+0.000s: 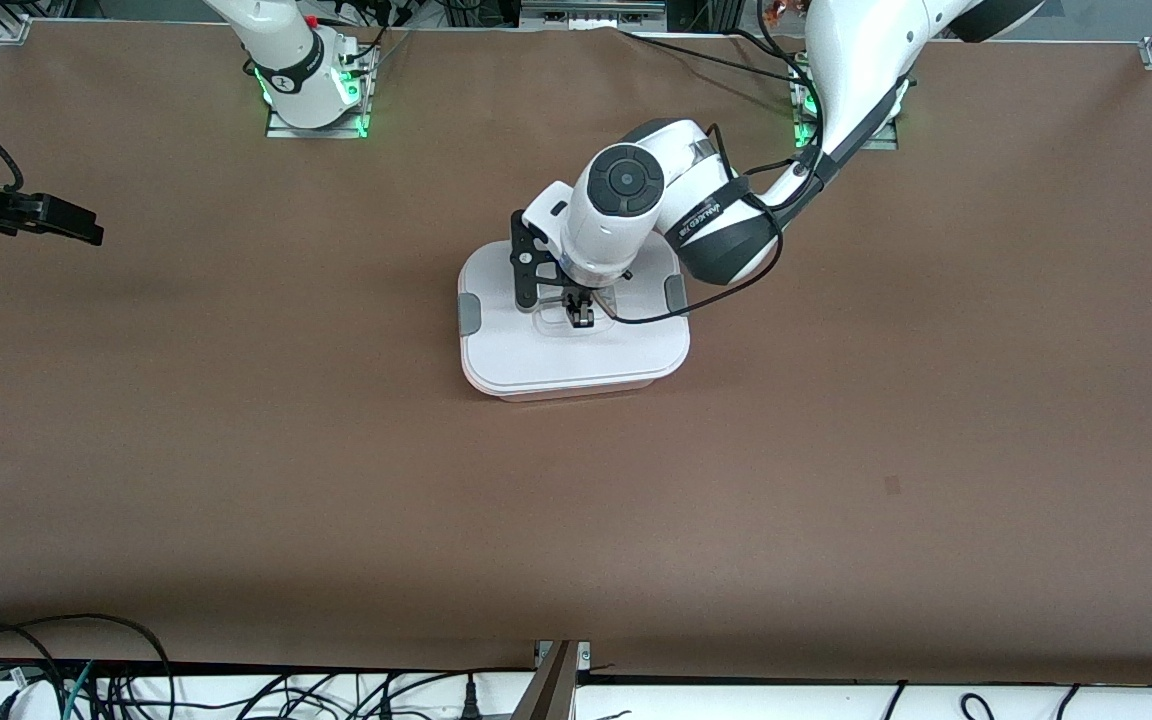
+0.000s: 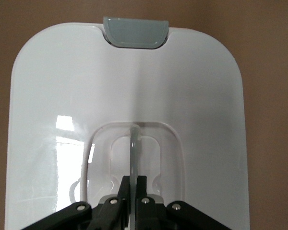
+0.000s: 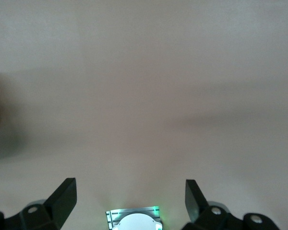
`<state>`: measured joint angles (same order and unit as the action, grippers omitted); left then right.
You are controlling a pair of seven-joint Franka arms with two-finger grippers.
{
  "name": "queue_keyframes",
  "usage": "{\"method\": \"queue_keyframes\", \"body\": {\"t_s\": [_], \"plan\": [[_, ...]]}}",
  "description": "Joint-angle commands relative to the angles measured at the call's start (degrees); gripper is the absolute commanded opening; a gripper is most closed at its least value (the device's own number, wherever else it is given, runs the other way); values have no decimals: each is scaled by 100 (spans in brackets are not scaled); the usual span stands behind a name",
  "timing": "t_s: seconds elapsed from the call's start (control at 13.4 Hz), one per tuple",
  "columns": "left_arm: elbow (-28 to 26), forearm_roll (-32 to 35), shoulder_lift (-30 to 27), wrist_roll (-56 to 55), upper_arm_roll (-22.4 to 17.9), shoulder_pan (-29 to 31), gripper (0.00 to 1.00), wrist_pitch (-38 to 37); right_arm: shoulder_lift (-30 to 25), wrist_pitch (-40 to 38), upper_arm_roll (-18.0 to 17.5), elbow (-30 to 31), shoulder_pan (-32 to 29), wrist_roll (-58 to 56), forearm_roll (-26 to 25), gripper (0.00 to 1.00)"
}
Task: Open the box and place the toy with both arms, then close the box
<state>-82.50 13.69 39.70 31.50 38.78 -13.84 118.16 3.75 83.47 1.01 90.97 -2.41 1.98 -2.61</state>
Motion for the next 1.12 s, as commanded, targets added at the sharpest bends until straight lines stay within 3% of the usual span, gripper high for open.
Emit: {"method": "queue_keyframes", "body": {"t_s": [0.0,1.04], "plan": [[23,362,47,-284,-2,-101,0,41,-112,108,-5,175,-40,-92,120,100],[15,362,82,-812,-2,-66,0,278,-103,117,-14,167,-31,-92,129,100]]}}
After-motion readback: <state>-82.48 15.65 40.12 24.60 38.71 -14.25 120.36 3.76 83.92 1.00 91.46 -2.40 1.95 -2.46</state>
